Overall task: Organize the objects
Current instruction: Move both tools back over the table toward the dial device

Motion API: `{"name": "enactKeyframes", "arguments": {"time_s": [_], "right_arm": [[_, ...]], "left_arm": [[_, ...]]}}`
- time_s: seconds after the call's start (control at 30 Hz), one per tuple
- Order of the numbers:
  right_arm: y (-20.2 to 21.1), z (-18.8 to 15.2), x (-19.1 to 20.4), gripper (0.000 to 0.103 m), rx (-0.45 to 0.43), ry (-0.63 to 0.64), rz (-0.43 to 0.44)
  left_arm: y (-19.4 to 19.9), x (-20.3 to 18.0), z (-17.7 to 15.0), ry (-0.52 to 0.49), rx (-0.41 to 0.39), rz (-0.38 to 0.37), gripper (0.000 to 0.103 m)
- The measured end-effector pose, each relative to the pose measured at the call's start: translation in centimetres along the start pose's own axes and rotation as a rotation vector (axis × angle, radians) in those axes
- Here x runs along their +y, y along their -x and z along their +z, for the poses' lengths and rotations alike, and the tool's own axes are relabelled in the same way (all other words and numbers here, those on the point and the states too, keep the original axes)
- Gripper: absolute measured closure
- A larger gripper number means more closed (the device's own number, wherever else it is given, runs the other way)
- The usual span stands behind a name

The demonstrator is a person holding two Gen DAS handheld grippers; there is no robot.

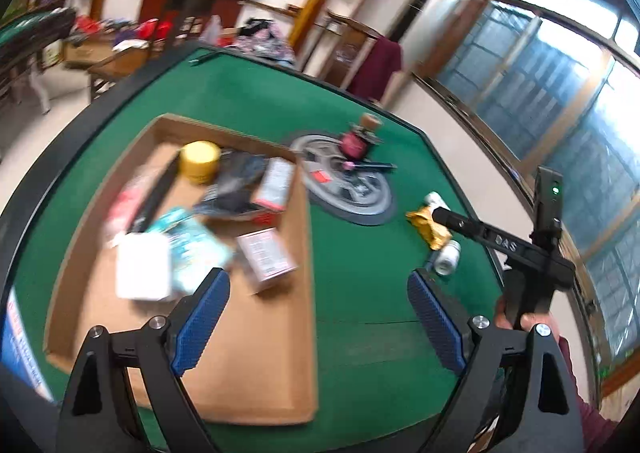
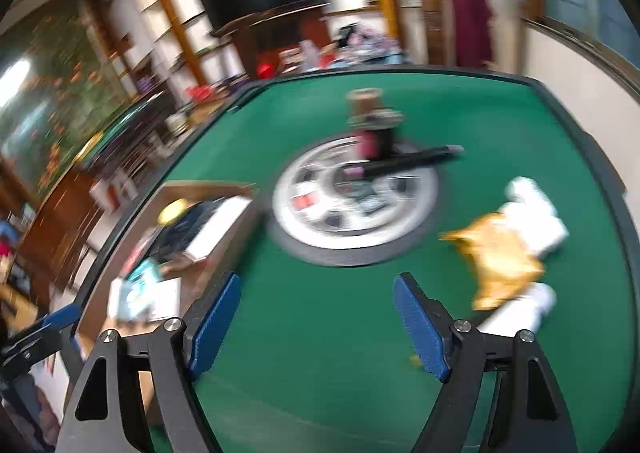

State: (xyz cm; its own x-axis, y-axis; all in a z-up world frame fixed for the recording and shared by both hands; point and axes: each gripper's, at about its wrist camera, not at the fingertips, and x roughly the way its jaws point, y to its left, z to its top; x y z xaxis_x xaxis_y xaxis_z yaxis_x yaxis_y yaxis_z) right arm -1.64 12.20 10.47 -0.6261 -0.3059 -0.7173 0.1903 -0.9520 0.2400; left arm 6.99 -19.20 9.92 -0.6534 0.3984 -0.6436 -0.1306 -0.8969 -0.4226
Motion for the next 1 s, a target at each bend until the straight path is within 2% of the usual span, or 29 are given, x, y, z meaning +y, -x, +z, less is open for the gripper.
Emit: {"name": "enactKeyframes", "arguments": {"time_s": [0.2,0.37,0.53,0.63,0.73,0.83,1.0], "right_arm": [[1.4,1.3,-8.9,0.019,-0.101,-0.166,-0.091],[1.8,2.0,-14.0,0.019,-0.172,-0.221,-0.16],[1.7,1.8,-17.9,0.019,-0.197,-0.293,-0.146],[1.0,1.6,-19.5,0.018,-0.161,-0.334,-0.118],[1.0,1.3,-20.4,0.018,-0.147,-0.381,-0.074],[1.3,1.4,-20.5,0.018,-0.156,-0.382,-0.065],[1.2,1.4,-20.0,0.017,-0.16,-0.366,-0.074]], "left_arm": [[-4.2,-6.9,2.8,-0.232,-0.037,-0.016,0.013],[-10.6,-11.7,6.3,-0.362,0.016,-0.036,0.013],[-18.3,-16.3,8.3,-0.534,0.101,0.004,0.013],[-23.2,-18.3,8.7,-0.66,0.16,0.001,0.013],[-26.9,-19.2,8.9,-0.75,0.179,0.013,0.017],[-30.2,-18.8,9.8,-0.742,0.221,-0.005,0.022],[-32.9,-17.2,12.1,-0.654,0.214,-0.045,0.022]]}}
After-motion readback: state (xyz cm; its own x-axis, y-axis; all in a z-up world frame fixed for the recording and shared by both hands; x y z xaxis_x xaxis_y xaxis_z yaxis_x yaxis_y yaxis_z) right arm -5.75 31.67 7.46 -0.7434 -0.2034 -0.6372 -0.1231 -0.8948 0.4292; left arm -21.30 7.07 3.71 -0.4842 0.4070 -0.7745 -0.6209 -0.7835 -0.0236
